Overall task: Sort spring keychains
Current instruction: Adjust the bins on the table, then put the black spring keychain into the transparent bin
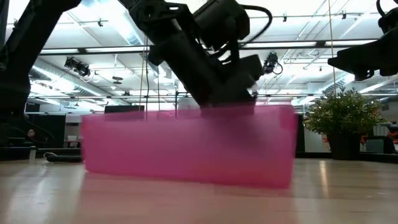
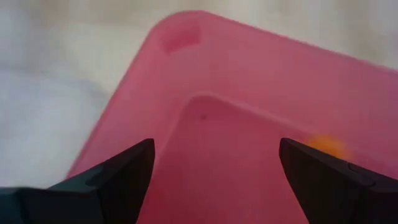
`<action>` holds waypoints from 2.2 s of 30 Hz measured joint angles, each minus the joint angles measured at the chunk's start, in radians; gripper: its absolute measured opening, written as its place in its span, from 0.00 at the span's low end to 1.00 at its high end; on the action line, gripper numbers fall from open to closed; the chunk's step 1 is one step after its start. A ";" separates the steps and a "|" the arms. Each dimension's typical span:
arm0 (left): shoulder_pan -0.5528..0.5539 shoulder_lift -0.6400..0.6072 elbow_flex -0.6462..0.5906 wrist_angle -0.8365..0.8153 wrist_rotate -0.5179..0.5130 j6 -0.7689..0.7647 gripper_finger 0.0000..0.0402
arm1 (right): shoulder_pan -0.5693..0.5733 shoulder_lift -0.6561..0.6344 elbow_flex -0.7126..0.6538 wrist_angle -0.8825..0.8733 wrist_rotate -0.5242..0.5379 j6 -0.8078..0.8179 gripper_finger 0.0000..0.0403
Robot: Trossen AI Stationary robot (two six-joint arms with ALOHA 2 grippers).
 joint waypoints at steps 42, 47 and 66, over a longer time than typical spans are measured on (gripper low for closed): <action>-0.528 -0.701 -0.309 -1.033 -0.355 -0.727 0.81 | 0.000 0.000 0.000 -0.005 0.000 0.000 0.49; -0.399 -0.794 -0.530 -0.986 -0.369 -0.855 0.81 | 0.000 0.000 0.000 -0.006 0.000 0.000 0.49; -0.206 -0.929 -0.565 -0.590 -0.320 -0.575 0.01 | 0.000 0.000 0.000 -0.005 0.000 0.000 0.49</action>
